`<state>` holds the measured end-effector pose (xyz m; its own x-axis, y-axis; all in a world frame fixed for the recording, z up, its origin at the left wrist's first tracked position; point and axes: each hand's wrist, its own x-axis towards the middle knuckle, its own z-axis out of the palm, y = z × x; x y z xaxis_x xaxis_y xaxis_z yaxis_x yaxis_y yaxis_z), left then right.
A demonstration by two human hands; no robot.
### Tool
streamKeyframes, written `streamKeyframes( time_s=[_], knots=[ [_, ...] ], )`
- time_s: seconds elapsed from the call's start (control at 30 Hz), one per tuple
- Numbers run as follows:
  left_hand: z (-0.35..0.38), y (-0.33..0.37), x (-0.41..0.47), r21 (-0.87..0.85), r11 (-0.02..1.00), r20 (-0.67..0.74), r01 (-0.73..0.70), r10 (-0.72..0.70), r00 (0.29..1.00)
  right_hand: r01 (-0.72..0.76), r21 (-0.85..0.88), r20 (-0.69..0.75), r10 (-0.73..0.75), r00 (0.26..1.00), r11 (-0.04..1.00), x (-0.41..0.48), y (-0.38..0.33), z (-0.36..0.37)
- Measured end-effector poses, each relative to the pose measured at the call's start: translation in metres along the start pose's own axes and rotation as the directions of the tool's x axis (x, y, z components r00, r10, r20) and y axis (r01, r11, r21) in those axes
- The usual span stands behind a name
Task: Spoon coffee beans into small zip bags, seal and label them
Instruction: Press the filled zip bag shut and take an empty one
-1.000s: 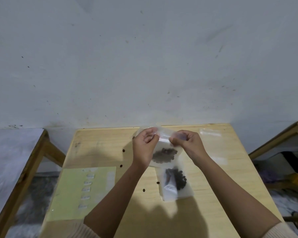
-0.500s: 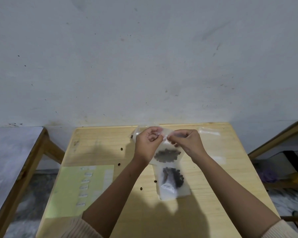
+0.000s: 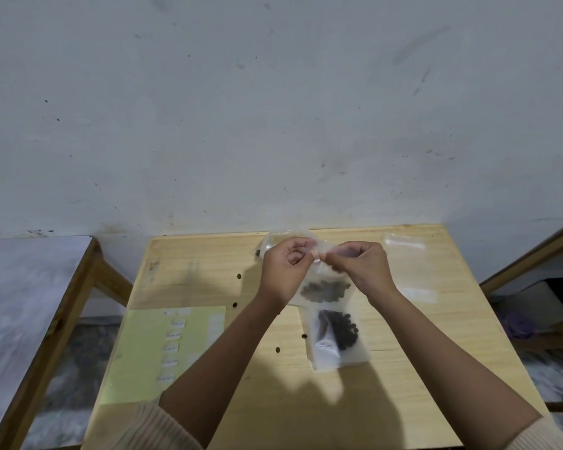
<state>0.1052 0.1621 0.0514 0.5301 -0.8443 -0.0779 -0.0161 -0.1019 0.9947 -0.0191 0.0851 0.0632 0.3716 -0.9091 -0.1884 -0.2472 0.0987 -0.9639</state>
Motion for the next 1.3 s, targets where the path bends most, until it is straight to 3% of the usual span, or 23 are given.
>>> streamKeyframes(
  time_s=[0.13,0.3,0.47,0.67,0.8,0.93,1.07,1.3],
  knots=[
    [-0.001,0.002,-0.001,-0.049,0.999,-0.005,0.002,-0.002,1.000,-0.008,0.011,-0.013,0.008,1.000,1.000,0.002,0.002,0.001],
    [0.000,0.005,0.002,-0.102,0.995,-0.087,-0.016,0.007,0.996,-0.001,0.199,0.061,-0.011,0.998,0.980,0.004,0.007,-0.011],
    [-0.004,0.000,0.001,-0.085,0.996,-0.106,0.014,-0.023,0.994,-0.050,0.294,0.041,0.040,0.998,0.955,-0.001,0.024,-0.026],
    [-0.003,-0.011,-0.003,-0.086,0.992,-0.080,0.095,-0.102,0.992,-0.054,0.162,-0.014,0.057,0.998,0.985,-0.005,0.030,-0.029],
    [0.002,-0.020,-0.007,-0.182,0.964,-0.045,0.195,-0.206,0.977,-0.152,0.186,-0.013,0.157,0.987,0.971,-0.005,0.032,-0.037],
    [0.010,-0.047,-0.019,-0.234,0.931,-0.035,0.281,-0.297,0.954,-0.241,0.091,-0.025,0.244,0.969,0.966,-0.004,0.050,-0.043],
    [0.018,-0.080,-0.024,-0.157,0.938,-0.123,0.309,-0.329,0.936,-0.242,-0.014,-0.077,0.240,0.968,0.970,0.001,0.077,-0.035],
    [0.029,-0.101,-0.014,0.172,0.959,-0.251,0.226,-0.180,0.951,-0.099,-0.156,-0.118,0.081,0.990,0.983,0.021,0.099,-0.027]
  ],
)
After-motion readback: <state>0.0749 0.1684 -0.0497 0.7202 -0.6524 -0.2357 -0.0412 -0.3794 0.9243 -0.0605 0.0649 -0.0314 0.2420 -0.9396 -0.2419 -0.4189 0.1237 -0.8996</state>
